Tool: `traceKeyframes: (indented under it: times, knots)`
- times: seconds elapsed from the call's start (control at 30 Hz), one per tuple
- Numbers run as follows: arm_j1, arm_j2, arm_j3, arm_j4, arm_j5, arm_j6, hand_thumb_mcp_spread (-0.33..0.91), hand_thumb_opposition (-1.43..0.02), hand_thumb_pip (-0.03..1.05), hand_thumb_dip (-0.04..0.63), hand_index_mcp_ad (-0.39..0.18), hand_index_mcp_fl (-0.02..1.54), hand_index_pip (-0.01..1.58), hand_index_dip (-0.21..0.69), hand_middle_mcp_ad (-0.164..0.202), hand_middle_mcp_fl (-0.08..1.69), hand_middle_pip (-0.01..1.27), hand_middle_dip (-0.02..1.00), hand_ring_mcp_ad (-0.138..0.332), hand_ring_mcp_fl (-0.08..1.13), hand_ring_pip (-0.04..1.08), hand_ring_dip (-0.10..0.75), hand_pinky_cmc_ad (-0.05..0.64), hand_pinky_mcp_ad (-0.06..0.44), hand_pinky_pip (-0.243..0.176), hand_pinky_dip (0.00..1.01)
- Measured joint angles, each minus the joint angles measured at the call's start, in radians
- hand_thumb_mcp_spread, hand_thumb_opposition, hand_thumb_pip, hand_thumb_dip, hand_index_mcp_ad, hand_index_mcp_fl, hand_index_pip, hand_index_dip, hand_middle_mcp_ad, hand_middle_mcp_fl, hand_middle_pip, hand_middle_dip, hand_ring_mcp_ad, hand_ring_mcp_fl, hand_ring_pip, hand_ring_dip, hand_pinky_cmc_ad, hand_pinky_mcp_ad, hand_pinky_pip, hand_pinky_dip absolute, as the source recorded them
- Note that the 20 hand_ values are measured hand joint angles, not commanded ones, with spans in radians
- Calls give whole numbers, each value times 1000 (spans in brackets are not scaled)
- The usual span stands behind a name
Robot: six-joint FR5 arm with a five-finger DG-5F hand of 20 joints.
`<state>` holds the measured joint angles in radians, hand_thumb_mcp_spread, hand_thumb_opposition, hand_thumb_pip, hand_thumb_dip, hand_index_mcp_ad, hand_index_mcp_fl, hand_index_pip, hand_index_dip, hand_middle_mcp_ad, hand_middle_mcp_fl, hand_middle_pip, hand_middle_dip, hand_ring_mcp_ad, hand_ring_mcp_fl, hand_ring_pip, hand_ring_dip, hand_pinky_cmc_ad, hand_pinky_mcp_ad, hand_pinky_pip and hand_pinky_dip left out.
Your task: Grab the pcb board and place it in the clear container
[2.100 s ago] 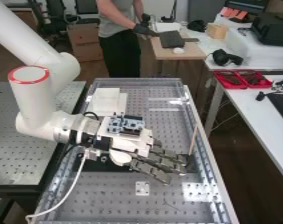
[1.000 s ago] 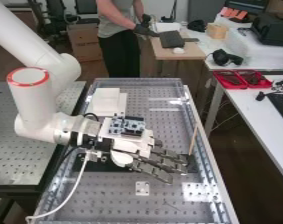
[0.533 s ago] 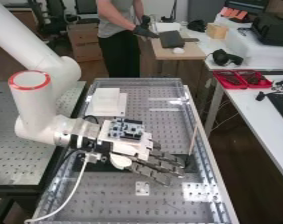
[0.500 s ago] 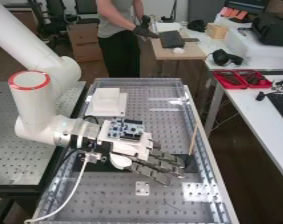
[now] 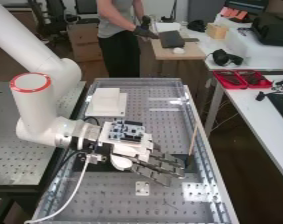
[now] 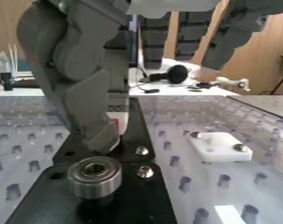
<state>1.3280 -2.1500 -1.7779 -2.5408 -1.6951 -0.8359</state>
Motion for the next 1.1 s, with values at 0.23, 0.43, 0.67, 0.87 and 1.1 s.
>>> traceKeyframes:
  times: [0.23, 0.43, 0.67, 0.87, 1.1]
  knots:
    - [-1, 9, 0, 6, -2, 11, 475, -962, 661, 251, -129, 490, 1518, 45, 56, 119, 138, 138, 124, 14, 87, 28, 278, 164, -58, 332]
    - [-3, 38, -4, 12, 3, 18, 473, -962, 648, 250, -129, 497, 1522, 38, 59, 122, 138, 138, 138, 12, 87, 28, 278, 164, -47, 302]
    - [3, 92, -33, 32, 10, 48, 471, -962, 648, 250, -129, 497, 1525, 33, 59, 119, 134, 138, 138, 16, 87, 28, 281, 164, -42, 297]
    - [37, 181, -95, 76, 10, 88, 475, -962, 648, 250, -129, 499, 1522, 23, 59, 119, 134, 138, 140, 30, 86, 28, 293, 164, -44, 297]
    - [153, 316, -196, 163, -5, 143, 475, -962, 648, 250, -129, 499, 1522, 23, 59, 138, 134, 138, 148, 28, 87, 28, 293, 164, -40, 297]
